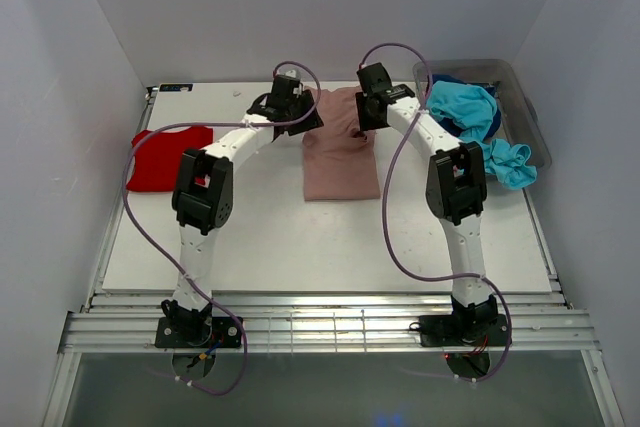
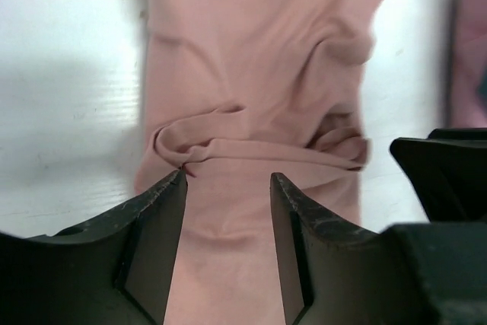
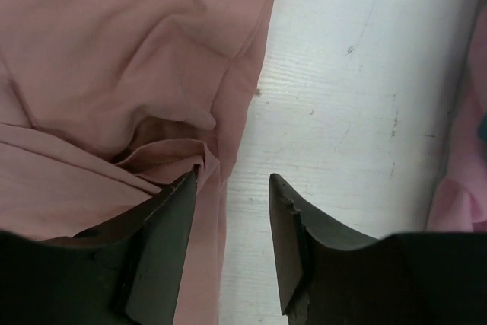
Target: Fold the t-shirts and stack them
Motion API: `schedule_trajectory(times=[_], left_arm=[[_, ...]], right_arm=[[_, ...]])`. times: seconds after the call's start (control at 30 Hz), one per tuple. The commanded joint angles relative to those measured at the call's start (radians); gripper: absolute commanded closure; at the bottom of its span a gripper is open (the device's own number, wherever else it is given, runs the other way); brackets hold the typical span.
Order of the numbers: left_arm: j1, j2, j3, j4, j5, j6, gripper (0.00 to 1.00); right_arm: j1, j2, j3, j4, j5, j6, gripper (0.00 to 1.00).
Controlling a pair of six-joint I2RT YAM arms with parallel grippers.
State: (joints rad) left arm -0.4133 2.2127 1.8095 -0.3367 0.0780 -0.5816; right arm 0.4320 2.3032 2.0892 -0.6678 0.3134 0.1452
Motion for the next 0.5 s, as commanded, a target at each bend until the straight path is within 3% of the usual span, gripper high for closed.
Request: schedule_trajectory(times=[0.0,0.13,0.27,0.47], left_arm=[[-0.001,-0.171,0.054,0.001,-0.023,0.016,0.41],[-0.042,-0.258,-0.093,0.025,0.003,0.005,0.41],[-0.07,-0.343,-0.356,0.037,0.006,-0.04,0.41],[-0.078,-0.413,-0.575,0.042,0.052,-0.064,0.39]], right_arm=[[0.001,-0.165,-0.027,0.092,-0.032,-0.03,0.49],[0.01,-0.248,-0.148,0.068,-0.12,0.008,0.49],[0.036,-0.264,-0.251,-0.018,-0.186,0.057,0.52],[0.045,-0.404,-0.589,0.091,-0.25,0.106,0.39]])
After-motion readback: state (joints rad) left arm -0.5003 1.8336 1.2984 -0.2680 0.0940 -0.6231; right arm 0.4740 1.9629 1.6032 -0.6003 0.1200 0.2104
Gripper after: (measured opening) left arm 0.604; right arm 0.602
